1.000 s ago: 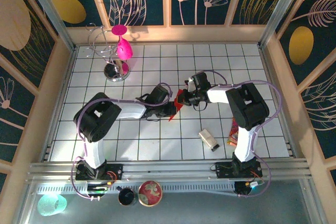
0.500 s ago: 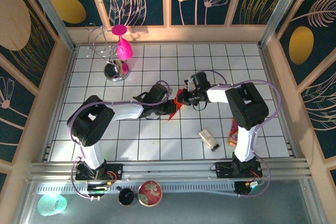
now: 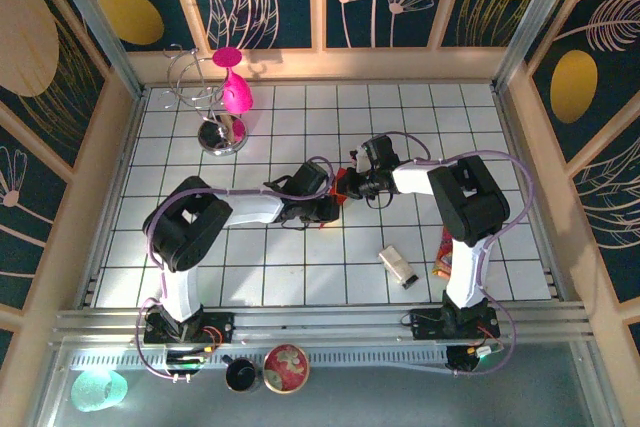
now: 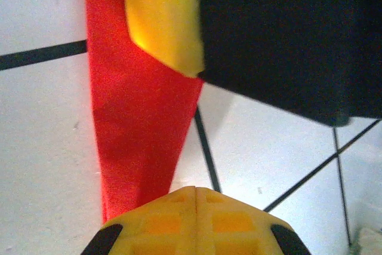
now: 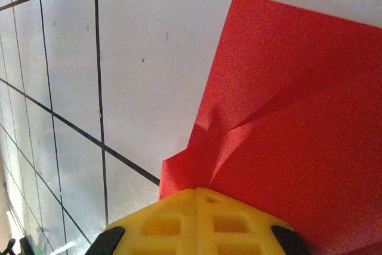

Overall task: Fold a paper plane with a square sheet of paper (pick it up from the middle)
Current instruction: Fold the wing for the fifth time at the center of the table.

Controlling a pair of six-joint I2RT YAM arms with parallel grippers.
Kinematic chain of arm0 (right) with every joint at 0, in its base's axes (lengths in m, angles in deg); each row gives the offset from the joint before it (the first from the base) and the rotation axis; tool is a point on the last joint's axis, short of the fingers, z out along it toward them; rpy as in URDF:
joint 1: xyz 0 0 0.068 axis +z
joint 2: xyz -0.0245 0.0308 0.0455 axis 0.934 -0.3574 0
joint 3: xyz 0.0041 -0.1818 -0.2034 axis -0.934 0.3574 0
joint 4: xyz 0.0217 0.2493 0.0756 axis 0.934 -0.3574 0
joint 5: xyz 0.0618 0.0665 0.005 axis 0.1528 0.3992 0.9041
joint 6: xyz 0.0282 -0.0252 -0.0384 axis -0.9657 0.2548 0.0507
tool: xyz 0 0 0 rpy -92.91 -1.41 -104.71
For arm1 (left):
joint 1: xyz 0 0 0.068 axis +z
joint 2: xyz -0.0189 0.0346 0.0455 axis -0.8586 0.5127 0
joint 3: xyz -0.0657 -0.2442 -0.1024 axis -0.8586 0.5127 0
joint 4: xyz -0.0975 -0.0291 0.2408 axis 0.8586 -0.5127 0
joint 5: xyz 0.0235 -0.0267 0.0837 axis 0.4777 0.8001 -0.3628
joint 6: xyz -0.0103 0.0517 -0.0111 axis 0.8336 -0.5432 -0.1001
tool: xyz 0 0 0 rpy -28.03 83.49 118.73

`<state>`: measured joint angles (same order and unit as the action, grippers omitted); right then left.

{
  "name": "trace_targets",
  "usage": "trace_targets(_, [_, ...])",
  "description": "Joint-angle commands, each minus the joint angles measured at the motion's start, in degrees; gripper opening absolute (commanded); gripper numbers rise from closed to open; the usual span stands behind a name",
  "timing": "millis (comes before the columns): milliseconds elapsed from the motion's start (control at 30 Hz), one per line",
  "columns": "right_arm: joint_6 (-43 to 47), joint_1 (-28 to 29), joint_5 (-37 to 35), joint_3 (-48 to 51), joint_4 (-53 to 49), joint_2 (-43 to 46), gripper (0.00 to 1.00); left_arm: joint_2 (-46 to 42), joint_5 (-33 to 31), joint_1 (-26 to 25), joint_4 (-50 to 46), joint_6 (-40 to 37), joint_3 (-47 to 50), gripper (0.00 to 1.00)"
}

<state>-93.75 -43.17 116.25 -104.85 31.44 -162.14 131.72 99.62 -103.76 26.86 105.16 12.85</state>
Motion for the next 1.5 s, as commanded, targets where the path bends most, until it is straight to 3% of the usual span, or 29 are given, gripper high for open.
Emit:
trace_targets(0, [1.0, 0.2, -6.6, 1.0, -6.7, -4.7, 0.05, 1.0, -2.7, -0.1, -4.7, -2.9, -1.5, 0.00])
trace_targets(467, [1.9, 0.1, -7.4, 0.1, -8.5, -5.6, 0.04, 0.2, -0.5, 0.2, -2.2, -3.2, 1.8, 0.00])
trace_targets(833, [2.5, 0.2, -8.2, 0.0, -9.6, -6.0, 0.04, -4.4, 7.2, 1.9, 10.7, 3.9, 16.7, 0.00])
trace_targets(1067, [2.3, 0.3, -8.1, 0.3, -9.6, -5.7, 0.04, -12.3, 5.3, 1.8, 5.6, 2.7, 22.9, 0.00])
trace_targets(1200, [2.1, 0.7, -7.9, 0.5, -9.7, -5.2, 0.04, -18.3, 1.1, 1.7, 0.7, -0.4, 21.0, 0.00])
trace_targets(1333, [1.5, 1.2, -7.1, 0.6, -9.1, -4.4, 0.04, -21.5, -0.5, 1.8, 6.8, 1.4, 19.2, 0.00])
trace_targets(1467, [0.6, 1.8, -5.3, 1.1, -7.9, -3.3, 0.04, -18.9, -2.0, 1.7, 13.2, 4.3, 17.2, 0.00])
